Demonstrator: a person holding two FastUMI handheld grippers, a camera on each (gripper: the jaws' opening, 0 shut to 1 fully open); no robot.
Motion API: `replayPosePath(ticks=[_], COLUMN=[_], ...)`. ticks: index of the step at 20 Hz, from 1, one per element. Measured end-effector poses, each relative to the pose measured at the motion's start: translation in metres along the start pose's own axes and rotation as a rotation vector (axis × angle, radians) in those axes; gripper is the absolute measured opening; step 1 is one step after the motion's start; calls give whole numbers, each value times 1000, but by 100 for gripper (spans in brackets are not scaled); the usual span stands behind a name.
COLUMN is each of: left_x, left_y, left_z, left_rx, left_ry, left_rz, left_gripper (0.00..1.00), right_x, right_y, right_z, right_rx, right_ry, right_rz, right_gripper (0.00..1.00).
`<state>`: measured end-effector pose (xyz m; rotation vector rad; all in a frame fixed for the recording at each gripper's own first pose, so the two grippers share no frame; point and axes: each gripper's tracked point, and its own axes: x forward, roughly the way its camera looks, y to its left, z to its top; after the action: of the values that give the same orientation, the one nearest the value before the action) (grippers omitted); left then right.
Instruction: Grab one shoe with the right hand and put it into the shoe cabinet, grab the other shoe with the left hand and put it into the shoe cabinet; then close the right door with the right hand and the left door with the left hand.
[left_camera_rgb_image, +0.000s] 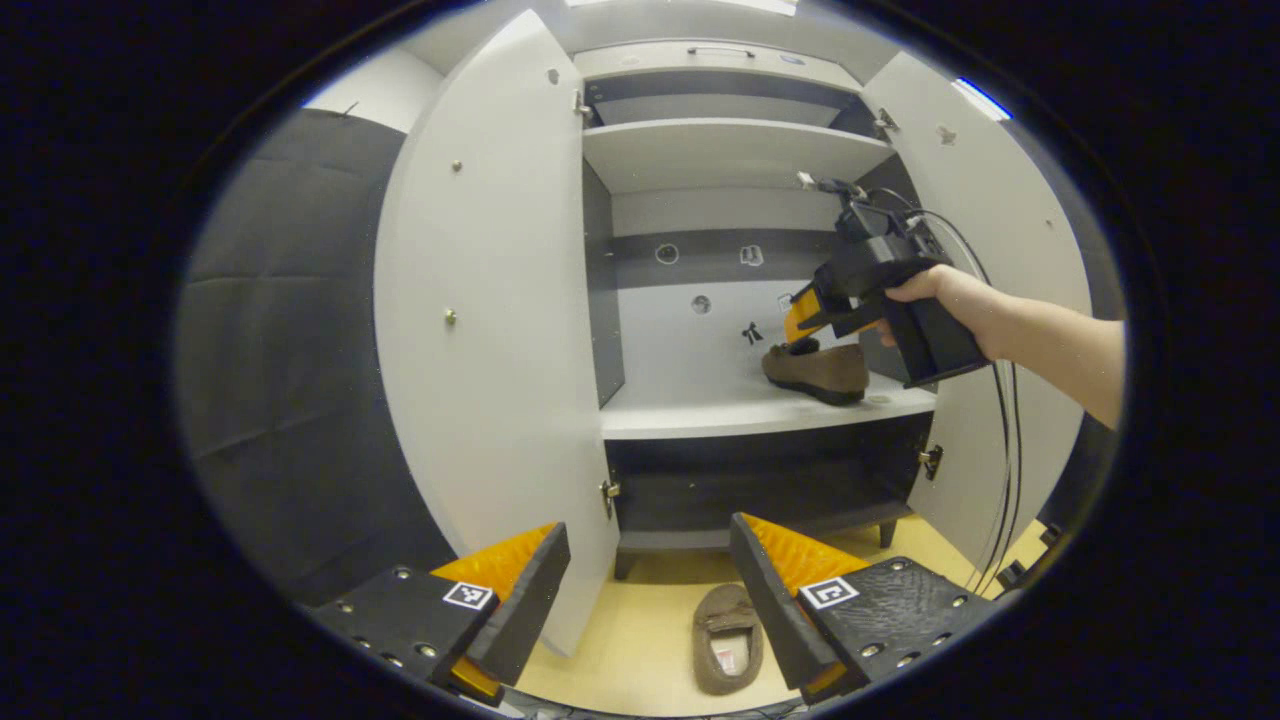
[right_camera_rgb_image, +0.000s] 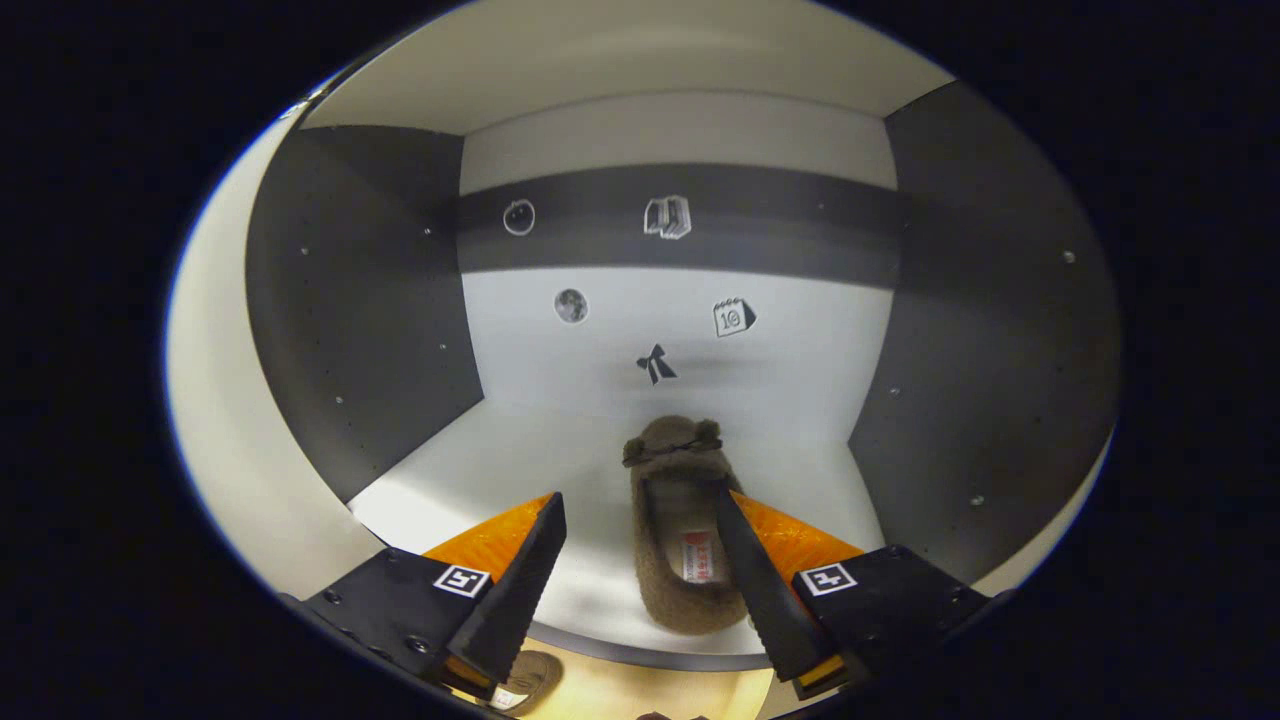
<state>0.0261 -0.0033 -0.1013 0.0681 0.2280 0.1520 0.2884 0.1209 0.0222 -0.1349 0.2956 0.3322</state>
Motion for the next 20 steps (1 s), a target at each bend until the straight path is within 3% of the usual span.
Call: replayPosePath(ticks=[3, 4, 5, 6, 10, 11, 13, 14, 18, 19, 20], left_x=[15, 19, 24, 27, 38, 42, 55, 56, 68, 74, 82], left_y=[-4, -5, -7, -9, -25, -26, -27, -31, -48, -53, -56], left_z=[-19, -28, -37, -46, -104, -119, -149, -157, -183, -189, -199], left_rx=[79, 99, 111, 118, 124, 139, 170, 188, 240, 243, 248], left_ry=[56, 78, 99, 119, 261, 293, 336, 351, 385, 400, 419], left_rz=[-42, -58, -74, -91, -202, -212, -252, -271, -331, -343, -349], left_gripper=[89, 94, 89, 94, 95, 95, 95, 95, 95, 95, 94], right_x=[-33, -45, -55, -66, -108, -118, -139, -150, -190, -198, -207], right_y=[-4, -5, -7, -8, -14, -18, -27, -29, -32, -27, -21], right_z=[1, 0, 0, -2, -10, -12, -18, -23, -51, -62, -72], right_rx=[12, 18, 27, 37, 42, 31, 24, 37, 58, 43, 26], right_ry=[-57, -75, -94, -112, -184, -207, -239, -248, -256, -243, -226], right_rz=[-7, -8, -14, -17, -32, -47, -86, -102, -163, -168, -169], right_gripper=[93, 94, 96, 96, 96, 99, 96, 93, 96, 92, 96])
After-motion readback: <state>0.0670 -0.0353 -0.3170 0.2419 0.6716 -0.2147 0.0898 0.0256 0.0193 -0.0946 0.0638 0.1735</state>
